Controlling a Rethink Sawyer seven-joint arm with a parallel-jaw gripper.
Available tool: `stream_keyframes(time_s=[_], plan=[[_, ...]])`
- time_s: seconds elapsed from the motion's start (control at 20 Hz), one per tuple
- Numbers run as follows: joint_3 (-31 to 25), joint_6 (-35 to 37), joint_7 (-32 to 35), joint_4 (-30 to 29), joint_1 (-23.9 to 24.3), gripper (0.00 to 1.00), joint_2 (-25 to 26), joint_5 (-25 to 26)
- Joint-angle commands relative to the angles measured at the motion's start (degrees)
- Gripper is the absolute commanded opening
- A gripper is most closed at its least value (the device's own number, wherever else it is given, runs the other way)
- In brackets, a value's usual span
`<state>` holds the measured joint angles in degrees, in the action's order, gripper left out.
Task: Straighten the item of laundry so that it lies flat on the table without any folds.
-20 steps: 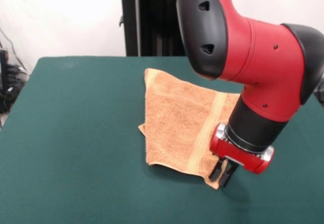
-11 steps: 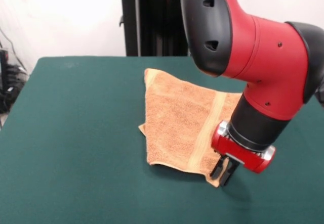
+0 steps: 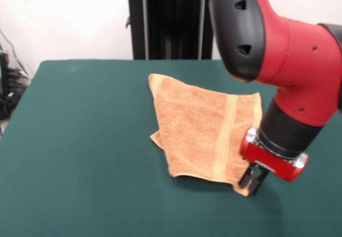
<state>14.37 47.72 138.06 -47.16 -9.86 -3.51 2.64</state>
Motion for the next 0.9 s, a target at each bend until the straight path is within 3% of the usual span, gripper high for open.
stream_keyframes(time_s=[0.05, 0.9], plan=[[-5.1, 6.6, 18.8, -1.2, -5.9, 0.0, 3.7, -7.1], [-2.2, 9.5, 24.1, 5.7, -8.0, 0.0, 7.8, -13.2]])
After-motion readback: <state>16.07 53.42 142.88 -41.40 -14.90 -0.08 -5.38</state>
